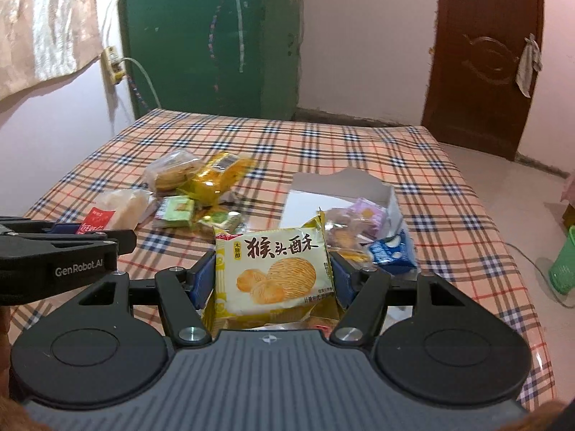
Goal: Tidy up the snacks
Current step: 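Carry both held packs up and over the white box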
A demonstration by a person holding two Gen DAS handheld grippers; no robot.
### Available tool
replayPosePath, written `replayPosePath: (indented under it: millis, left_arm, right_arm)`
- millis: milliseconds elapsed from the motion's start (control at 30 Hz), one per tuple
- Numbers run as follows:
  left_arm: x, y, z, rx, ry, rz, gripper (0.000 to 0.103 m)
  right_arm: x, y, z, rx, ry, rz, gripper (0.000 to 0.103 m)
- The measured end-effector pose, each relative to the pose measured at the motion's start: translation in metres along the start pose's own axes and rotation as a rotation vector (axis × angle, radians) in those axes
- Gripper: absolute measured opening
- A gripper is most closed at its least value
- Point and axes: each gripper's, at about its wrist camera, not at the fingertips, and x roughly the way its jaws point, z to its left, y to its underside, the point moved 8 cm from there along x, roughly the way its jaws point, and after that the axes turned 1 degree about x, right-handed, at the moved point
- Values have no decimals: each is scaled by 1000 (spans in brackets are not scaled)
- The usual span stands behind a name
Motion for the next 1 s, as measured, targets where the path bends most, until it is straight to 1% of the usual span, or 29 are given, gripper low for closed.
replayPosePath:
  millis: [167, 400, 567, 767, 1000]
  left_arm:
    - [3, -6, -24, 34, 20, -6, 33]
    - [12, -13, -52, 64, 51, 5, 33]
    - [17, -20, -67, 80, 60, 8, 33]
    - [24, -32, -81, 96, 57, 3, 33]
    - [29, -43, -88, 112, 47, -6, 33]
  right_arm:
    - [-4, 1, -29, 37, 33, -8, 81]
    - [-14, -3, -69, 57, 72, -31, 81]
    - [-20, -9, -93, 78, 80, -47, 81]
    - [-25, -20, -101, 85, 78, -60, 81]
    - [-19, -31, -111, 90, 73, -69, 81]
